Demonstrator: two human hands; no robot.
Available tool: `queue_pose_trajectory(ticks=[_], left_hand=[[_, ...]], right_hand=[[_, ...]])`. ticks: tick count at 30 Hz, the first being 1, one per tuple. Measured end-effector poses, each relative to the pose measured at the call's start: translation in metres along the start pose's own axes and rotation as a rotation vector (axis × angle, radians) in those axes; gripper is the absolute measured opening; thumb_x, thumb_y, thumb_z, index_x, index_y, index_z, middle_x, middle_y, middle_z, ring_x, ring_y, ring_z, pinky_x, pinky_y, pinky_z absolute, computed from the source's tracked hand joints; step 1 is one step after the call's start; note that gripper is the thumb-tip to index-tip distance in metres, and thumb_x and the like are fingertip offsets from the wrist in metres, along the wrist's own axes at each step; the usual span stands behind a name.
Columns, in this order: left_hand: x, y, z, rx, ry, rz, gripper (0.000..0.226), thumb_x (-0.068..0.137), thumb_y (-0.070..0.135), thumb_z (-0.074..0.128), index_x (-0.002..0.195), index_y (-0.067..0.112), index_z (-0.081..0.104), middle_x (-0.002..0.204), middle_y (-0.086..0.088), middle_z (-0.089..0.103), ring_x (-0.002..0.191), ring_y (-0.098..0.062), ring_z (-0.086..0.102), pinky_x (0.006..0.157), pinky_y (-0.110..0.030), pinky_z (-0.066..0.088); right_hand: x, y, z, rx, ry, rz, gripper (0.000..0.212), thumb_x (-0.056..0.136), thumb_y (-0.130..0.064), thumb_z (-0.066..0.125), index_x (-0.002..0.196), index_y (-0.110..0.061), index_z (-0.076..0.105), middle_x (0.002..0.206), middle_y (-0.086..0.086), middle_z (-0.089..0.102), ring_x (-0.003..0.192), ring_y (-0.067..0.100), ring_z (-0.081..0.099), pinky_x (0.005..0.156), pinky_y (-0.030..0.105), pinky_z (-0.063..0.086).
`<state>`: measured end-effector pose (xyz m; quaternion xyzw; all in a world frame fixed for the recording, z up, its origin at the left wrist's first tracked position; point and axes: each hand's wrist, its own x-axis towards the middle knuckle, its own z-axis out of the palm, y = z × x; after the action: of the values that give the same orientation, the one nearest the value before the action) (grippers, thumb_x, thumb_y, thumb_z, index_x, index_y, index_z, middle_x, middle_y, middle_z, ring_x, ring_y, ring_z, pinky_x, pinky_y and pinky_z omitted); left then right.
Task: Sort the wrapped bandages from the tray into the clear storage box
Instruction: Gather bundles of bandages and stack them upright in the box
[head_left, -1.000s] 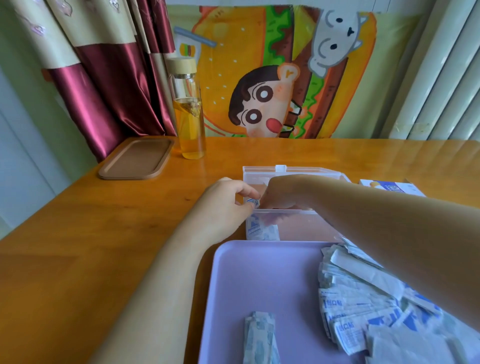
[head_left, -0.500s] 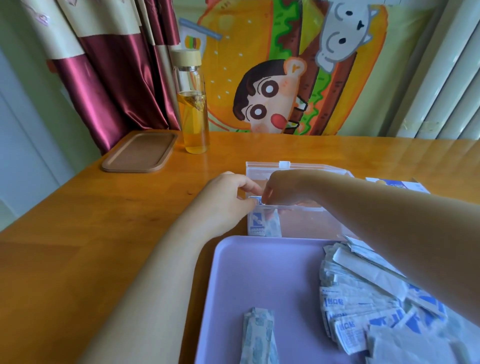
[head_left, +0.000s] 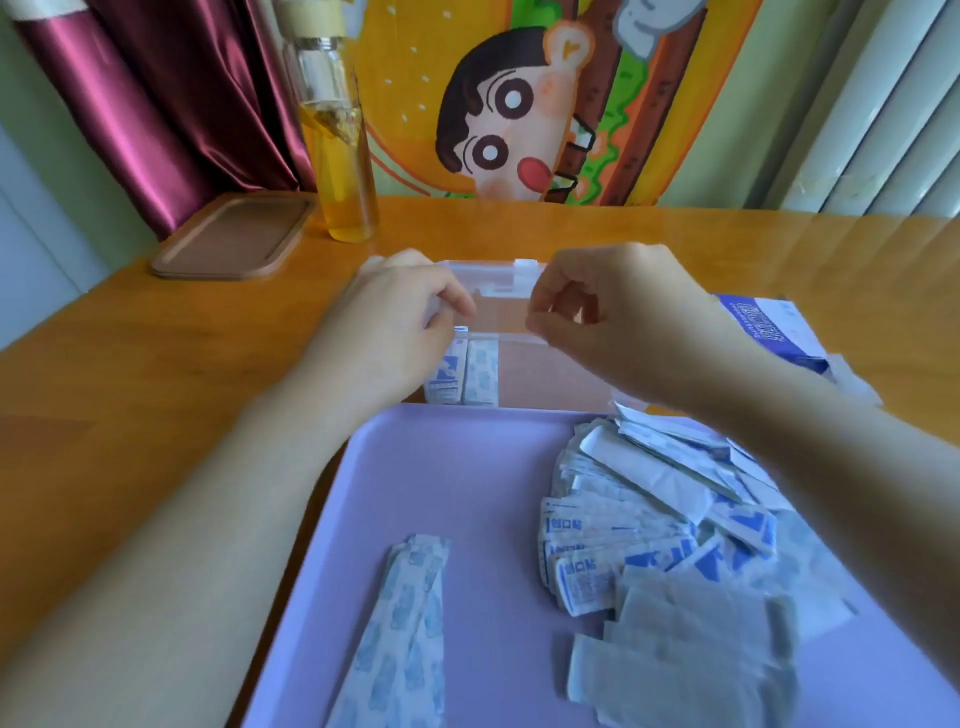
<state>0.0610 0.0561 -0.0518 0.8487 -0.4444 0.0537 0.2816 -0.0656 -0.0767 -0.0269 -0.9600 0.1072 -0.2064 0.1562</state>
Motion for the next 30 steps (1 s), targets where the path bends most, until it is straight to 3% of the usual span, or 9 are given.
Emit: queue_pose_trajectory(ticks=[4,7,11,15,17,22,25,27,30], left_hand=[[-0.008,0.025,0.002,-0.044,0.078,0.154,0.022,0.089,0.008,0.053,0.093,0.024,0.067,0.097,0.010,0.054,0.096,-0.015,0.052,0.082,-0.031,0.042],[-0.018,0.042,0.002,-0.084,0.069,0.239,0.021,0.088,0.006,0.055,0.092,0.022,0.068,0.091,0.011,0.055,0.086,-0.011,0.055,0.077,-0.032,0.046],[-0.023,0.050,0.000,-0.125,0.051,0.281,0.022,0.089,0.007,0.056,0.091,0.025,0.067,0.086,0.016,0.056,0.083,-0.005,0.054,0.076,-0.025,0.043],[-0.024,0.051,0.001,-0.150,0.011,0.293,0.023,0.088,0.007,0.056,0.089,0.028,0.065,0.083,0.021,0.054,0.084,-0.004,0.053,0.077,-0.025,0.043],[-0.026,0.052,0.003,-0.163,-0.026,0.295,0.025,0.089,0.010,0.056,0.087,0.034,0.061,0.086,0.021,0.056,0.087,-0.005,0.054,0.078,-0.027,0.045],[-0.026,0.055,0.004,-0.215,-0.083,0.297,0.029,0.089,0.012,0.053,0.086,0.041,0.056,0.091,0.020,0.059,0.087,-0.001,0.055,0.079,-0.025,0.045],[-0.027,0.054,0.007,-0.226,-0.127,0.293,0.031,0.090,0.010,0.050,0.090,0.040,0.058,0.090,0.024,0.056,0.086,0.002,0.055,0.077,-0.027,0.048],[-0.027,0.052,0.009,-0.226,-0.157,0.282,0.030,0.091,0.011,0.049,0.096,0.037,0.062,0.089,0.025,0.055,0.086,0.004,0.053,0.073,-0.021,0.045],[-0.028,0.051,0.008,-0.232,-0.193,0.281,0.028,0.092,0.013,0.050,0.100,0.036,0.063,0.089,0.024,0.055,0.085,0.002,0.054,0.071,-0.018,0.044]], right_hand=[[-0.042,0.025,-0.005,-0.050,-0.159,0.082,0.012,0.082,-0.021,0.067,0.076,-0.028,0.060,0.061,-0.020,0.053,0.053,-0.006,0.048,0.055,0.003,0.036],[-0.065,0.043,-0.010,-0.150,-0.307,0.138,0.010,0.084,-0.028,0.067,0.095,-0.029,0.067,0.079,-0.021,0.057,0.064,-0.011,0.047,0.057,0.004,0.037],[-0.080,0.054,-0.012,-0.184,-0.332,0.243,0.029,0.084,-0.033,0.067,0.113,-0.029,0.062,0.106,-0.017,0.059,0.085,-0.001,0.048,0.074,0.013,0.036],[-0.085,0.061,-0.011,-0.192,-0.366,0.362,0.043,0.083,-0.037,0.067,0.124,-0.028,0.057,0.122,-0.010,0.061,0.108,0.012,0.057,0.089,0.028,0.048],[-0.085,0.064,-0.009,-0.163,-0.426,0.388,0.044,0.083,-0.037,0.065,0.125,-0.027,0.056,0.123,-0.009,0.060,0.110,0.013,0.056,0.091,0.029,0.047],[-0.085,0.062,-0.008,-0.131,-0.483,0.429,0.047,0.083,-0.029,0.063,0.130,-0.025,0.053,0.121,-0.011,0.060,0.103,0.006,0.056,0.082,0.016,0.041],[-0.082,0.057,-0.005,-0.154,-0.403,0.437,0.033,0.085,-0.020,0.057,0.116,-0.026,0.064,0.106,-0.010,0.067,0.093,0.008,0.060,0.076,0.018,0.045],[-0.081,0.053,0.003,-0.259,-0.354,0.475,0.025,0.084,-0.017,0.052,0.101,-0.030,0.066,0.093,-0.004,0.066,0.088,0.020,0.062,0.069,0.028,0.050],[-0.082,0.048,0.013,-0.492,-0.240,0.454,0.016,0.088,-0.019,0.046,0.088,-0.023,0.062,0.086,0.002,0.064,0.084,0.028,0.058,0.064,0.028,0.035]])
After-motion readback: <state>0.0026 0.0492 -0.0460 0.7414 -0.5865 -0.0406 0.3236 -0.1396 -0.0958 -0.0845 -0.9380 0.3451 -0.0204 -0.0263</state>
